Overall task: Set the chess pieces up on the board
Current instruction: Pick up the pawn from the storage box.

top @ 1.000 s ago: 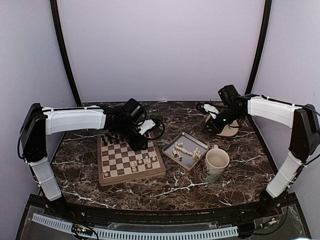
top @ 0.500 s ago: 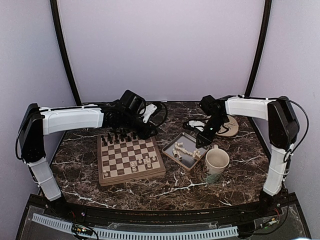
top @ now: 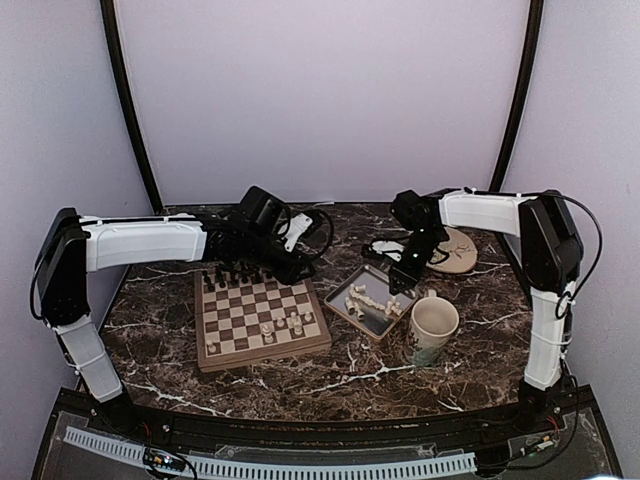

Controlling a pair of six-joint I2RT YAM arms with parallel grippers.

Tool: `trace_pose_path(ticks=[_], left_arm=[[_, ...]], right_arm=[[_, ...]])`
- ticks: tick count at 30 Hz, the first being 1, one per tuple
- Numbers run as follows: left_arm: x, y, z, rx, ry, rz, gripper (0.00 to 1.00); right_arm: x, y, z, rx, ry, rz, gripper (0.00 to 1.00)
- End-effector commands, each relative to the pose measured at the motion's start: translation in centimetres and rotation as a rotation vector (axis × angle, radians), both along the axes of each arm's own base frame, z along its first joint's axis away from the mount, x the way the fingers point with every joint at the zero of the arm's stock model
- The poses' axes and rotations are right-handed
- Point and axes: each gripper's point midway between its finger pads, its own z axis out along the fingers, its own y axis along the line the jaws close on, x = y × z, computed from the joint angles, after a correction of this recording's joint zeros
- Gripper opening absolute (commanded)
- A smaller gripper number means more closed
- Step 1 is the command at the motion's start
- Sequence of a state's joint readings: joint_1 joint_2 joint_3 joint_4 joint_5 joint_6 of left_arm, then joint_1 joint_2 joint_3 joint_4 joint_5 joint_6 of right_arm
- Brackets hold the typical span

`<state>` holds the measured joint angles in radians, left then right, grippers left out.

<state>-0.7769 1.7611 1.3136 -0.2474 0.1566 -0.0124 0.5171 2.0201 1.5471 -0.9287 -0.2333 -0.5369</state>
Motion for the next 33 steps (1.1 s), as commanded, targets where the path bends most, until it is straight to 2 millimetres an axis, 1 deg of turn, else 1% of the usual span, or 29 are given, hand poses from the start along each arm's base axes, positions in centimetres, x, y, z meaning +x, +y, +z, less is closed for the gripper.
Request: trace_pose_path(ticks=[1,7,11,22,24,28,33], left_arm=[[-0.3,0.5,2.4,-0.048,-0.034,0.007,0.3],[-0.5,0.6,2.1,-0.043,-0.029,0.009,0.3],[-0.5,0.5,2.0,-0.043,-0.027,0.009,0.3],[-0.6,0.6,1.6,-0.037,-0.015,0.01,0.3],[-0.7,0.6,1.6,-0.038,-0.015,0.01,0.3],[-0.7,0.7,1.6,-0.041,-0.011,0.012,0.3],[-0.7,0.7,1.6,-0.041,-0.012,0.011,0.3]], right_arm=[[0.2,0.6,0.0,-0.009,0.008,0.0,0.22],[-1.2,0.9,-0.4,-0.013,0.055,0.037,0.23],[-1.7,0.6,-1.1,-0.044,0.07,0.045,0.24],[-0.6,-0.1,-2.1,-0.111,0.039,0.011,0.22],[-0.5,-0.1,-2.1,-0.11,0.038,0.01,0.17],[-0.1,0.5,-1.1,-0.082,0.024,0.003,0.09],[0.7,1.6,1.1,-0.014,-0.012,-0.003,0.07]])
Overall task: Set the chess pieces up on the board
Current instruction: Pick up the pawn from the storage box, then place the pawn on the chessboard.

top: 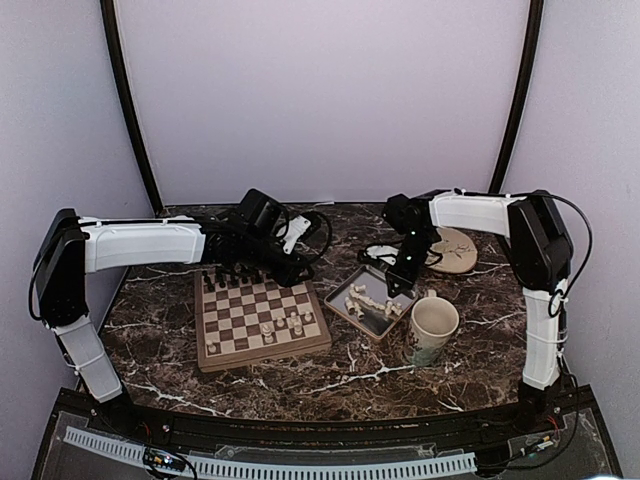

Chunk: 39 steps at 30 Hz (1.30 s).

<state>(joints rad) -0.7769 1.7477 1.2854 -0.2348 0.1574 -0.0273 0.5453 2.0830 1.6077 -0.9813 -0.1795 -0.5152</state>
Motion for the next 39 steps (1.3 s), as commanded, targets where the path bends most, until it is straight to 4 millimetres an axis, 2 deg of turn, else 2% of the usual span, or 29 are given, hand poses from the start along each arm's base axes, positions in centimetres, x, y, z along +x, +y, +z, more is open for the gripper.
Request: trace_pose_path(ticks=[1,5,10,16,20,25,30,32,35,37,39], left_arm=[[-0.4,0.4,1.9,-0.036,-0.023,0.002,0.3],[-0.4,0.7,2.4,-0.043,-0.035,0.012,0.3],[0.0,2.4,3.5,-0.024,-0.093,0.056,0.3],[1.1,7.9,4.6,-0.007,-0.119,0.173,0.3],[1.8,11.7,5.8,0.005,-0.155,0.273,0.31],[2.3,15.7,7.2,-0.01,-0.203,0.39,0.34],[2.3,18.2,7.9,-0.004,-0.26,0.471,0.37],[2.4,18.8,8.2,-0.015,-0.279,0.49,0.39],[2.3,19.2,7.6,-0.038,-0.278,0.493,0.41],[2.2,19.1,7.2,-0.043,-0.267,0.49,0.41],[2.2,19.1,7.0,-0.044,-0.258,0.489,0.41]], right_arm=[[1.0,1.5,2.8,0.071,-0.047,-0.003,0.07],[1.7,2.0,4.4,0.096,-0.08,-0.005,0.07],[2.6,2.6,6.7,0.112,-0.128,-0.008,0.07],[2.9,4.9,9.6,0.106,-0.22,0.044,0.07],[2.0,8.4,11.1,0.116,-0.259,0.129,0.07],[-0.2,12.9,10.7,0.12,-0.304,0.262,0.07],[-2.1,18.2,10.2,0.186,-0.316,0.37,0.07],[-2.7,19.8,9.9,0.206,-0.312,0.398,0.07],[-4.1,21.9,8.9,0.257,-0.265,0.431,0.07],[-4.6,22.8,8.8,0.292,-0.235,0.433,0.07],[-4.9,23.2,7.6,0.285,-0.209,0.436,0.08]])
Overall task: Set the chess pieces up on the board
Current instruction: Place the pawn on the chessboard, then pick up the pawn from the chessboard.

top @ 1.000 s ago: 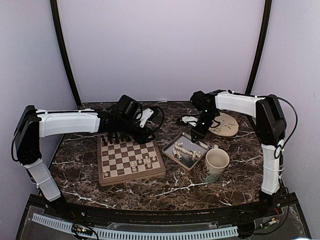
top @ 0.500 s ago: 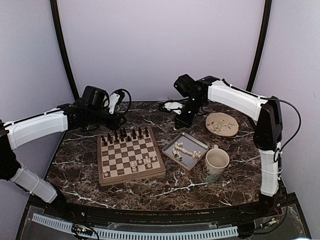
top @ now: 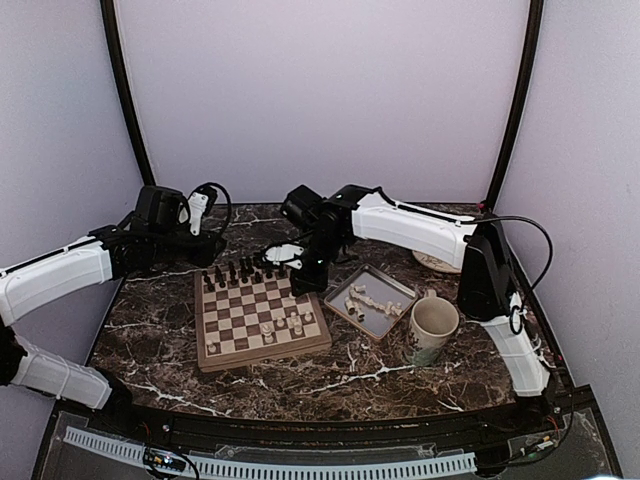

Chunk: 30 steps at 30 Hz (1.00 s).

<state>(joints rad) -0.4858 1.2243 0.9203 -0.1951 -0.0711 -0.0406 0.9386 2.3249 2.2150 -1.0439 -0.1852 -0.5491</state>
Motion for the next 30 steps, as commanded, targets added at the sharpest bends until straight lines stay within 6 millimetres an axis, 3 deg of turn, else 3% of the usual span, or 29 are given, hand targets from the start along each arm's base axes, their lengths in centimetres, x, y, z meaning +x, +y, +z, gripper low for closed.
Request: trace_pose_path(ticks=[1,8,17,21,24,30], left_arm=[[0.1,0.2,0.5,-0.037,-0.025,0.009,0.41],[0.1,-0.1,0.7,-0.046,-0.028,-0.008,0.41],[0.1,-0.6,0.1,-0.042,-0.005,-0.03,0.41],[0.1,-1.0,-0.7,-0.039,0.017,-0.05,0.41],[-0.2,-2.0,-1.2,-0.065,0.046,-0.1,0.41],[-1.7,-6.5,-2.1,-0.143,0.195,-0.307,0.4]], right_arm=[[-0.6,2.0,0.0,0.058,0.038,0.026,0.08],[-0.3,2.2,-2.4,0.019,0.04,0.011,0.09],[0.8,2.5,-2.5,0.022,-0.001,-0.02,0.21],[1.2,2.2,-0.7,0.051,-0.007,-0.036,0.25],[1.7,1.2,2.1,0.096,-0.011,-0.058,0.25],[3.0,-4.1,6.8,0.19,-0.019,-0.144,0.26]])
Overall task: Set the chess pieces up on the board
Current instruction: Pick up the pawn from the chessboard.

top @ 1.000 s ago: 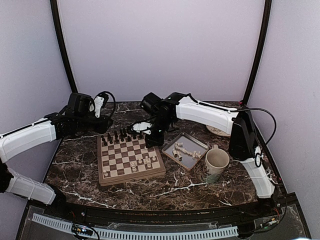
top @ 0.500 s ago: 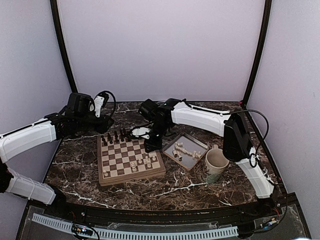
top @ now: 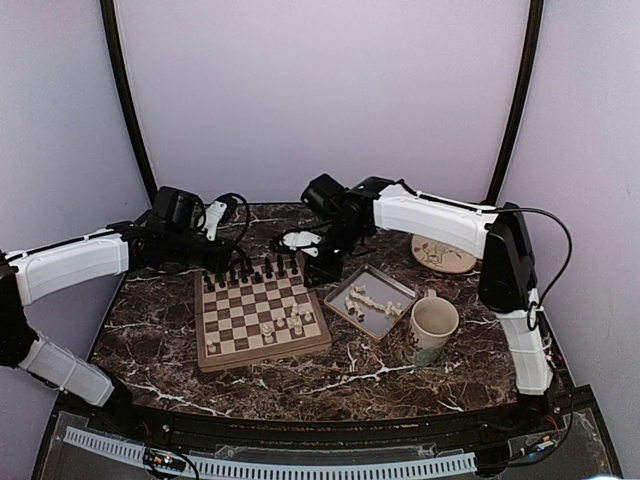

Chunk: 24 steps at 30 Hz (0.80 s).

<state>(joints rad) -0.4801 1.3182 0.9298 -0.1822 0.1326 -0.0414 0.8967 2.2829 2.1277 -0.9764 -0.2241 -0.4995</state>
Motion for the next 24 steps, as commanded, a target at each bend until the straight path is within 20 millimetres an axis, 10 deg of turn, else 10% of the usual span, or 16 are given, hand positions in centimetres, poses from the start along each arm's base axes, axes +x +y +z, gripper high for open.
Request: trace_pose_path(ticks=[1,11,24], left_arm=[[-1.2,-3.8,0.6,-0.073,0.088,-0.17,0.39],[-2.8,-10.2,-1.8,0.106,0.212,-0.357,0.37],[-4.1,-12.7,-7.4,0.359,0.376,-0.455,0.38]], right_arm=[[2.1,-4.3,7.2,0.157,-0.061,-0.096,0.26],[3.3,-16.2,6.1,0.289,-0.043,-0.344,0.25],[2.8,-18.0,5.1,0.332,-0.104,-0.366,0.25]])
